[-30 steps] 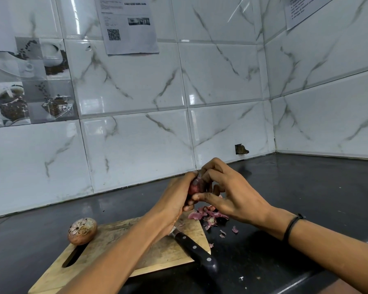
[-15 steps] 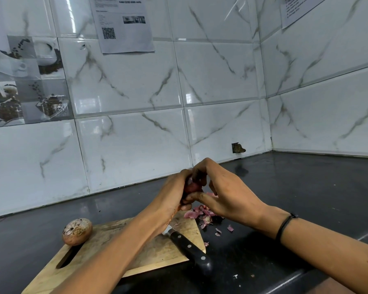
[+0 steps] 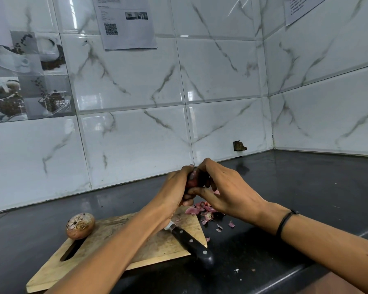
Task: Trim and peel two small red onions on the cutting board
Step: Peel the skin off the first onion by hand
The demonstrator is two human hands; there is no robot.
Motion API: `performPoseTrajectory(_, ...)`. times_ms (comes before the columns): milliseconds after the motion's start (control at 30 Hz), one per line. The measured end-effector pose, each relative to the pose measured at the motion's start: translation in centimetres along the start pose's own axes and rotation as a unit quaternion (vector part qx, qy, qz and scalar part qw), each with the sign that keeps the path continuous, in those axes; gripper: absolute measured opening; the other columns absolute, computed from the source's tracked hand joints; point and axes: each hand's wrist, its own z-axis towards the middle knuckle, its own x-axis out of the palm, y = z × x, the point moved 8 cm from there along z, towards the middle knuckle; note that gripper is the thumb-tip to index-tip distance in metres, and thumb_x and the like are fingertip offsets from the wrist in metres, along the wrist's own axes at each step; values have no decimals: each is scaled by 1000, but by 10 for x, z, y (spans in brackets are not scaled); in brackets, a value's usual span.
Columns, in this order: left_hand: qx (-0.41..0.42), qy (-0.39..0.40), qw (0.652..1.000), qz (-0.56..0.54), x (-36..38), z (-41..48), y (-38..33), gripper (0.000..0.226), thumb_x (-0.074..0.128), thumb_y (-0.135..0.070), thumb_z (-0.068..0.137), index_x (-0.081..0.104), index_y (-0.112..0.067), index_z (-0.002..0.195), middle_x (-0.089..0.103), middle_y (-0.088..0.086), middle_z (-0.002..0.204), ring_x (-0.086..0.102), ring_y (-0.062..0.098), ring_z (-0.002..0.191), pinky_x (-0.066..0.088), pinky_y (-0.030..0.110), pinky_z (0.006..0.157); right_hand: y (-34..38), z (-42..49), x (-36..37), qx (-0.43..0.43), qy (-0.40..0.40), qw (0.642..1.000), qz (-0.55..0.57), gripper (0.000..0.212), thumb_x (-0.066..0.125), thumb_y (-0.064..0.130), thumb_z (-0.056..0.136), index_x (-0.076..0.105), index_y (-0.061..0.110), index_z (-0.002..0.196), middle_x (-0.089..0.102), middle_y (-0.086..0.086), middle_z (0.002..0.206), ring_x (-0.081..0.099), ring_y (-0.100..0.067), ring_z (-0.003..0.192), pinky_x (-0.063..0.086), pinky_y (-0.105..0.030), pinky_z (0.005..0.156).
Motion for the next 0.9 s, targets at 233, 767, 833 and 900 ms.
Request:
performPoseTrajectory(233,-7,1,1000,-26,-3,2,4,37,41,-37,104,58,-6,95,36,14,71,29,12,47,29,23,43,-1,0,-11,5,-36,999,1,40,71,53,88,55,17,97,56,7,88,52,-11,75,45,-25,64)
performPoseTrajectory(767,40,-45,995,-75,-9,11,2,37,48,-33,105,67,-1,112,70,14,87,66,19,70,55,27,63,-19,-1,-23,96,-87,991,29,16,69,31,95,77,18,100,68,13,90,64,-3,85,49,-13,68)
performPoseTrajectory(833,44,-52,994,-82,-10,12,2,34,52,-33,103,67,-3,110,72,13,90,70,19,73,56,28,68,-22,-2,-22,107,-86,990,26,16,70,30,95,78,18,101,69,12,90,64,-2,85,49,-13,69)
performPoseTrajectory(900,47,-59,994,-73,-10,12,5,33,57,-35,101,67,-5,110,74,12,91,73,19,76,58,33,78,-22,-3,-23,113,-82,990,26,15,70,30,95,79,20,101,71,12,91,65,-2,85,49,-14,71)
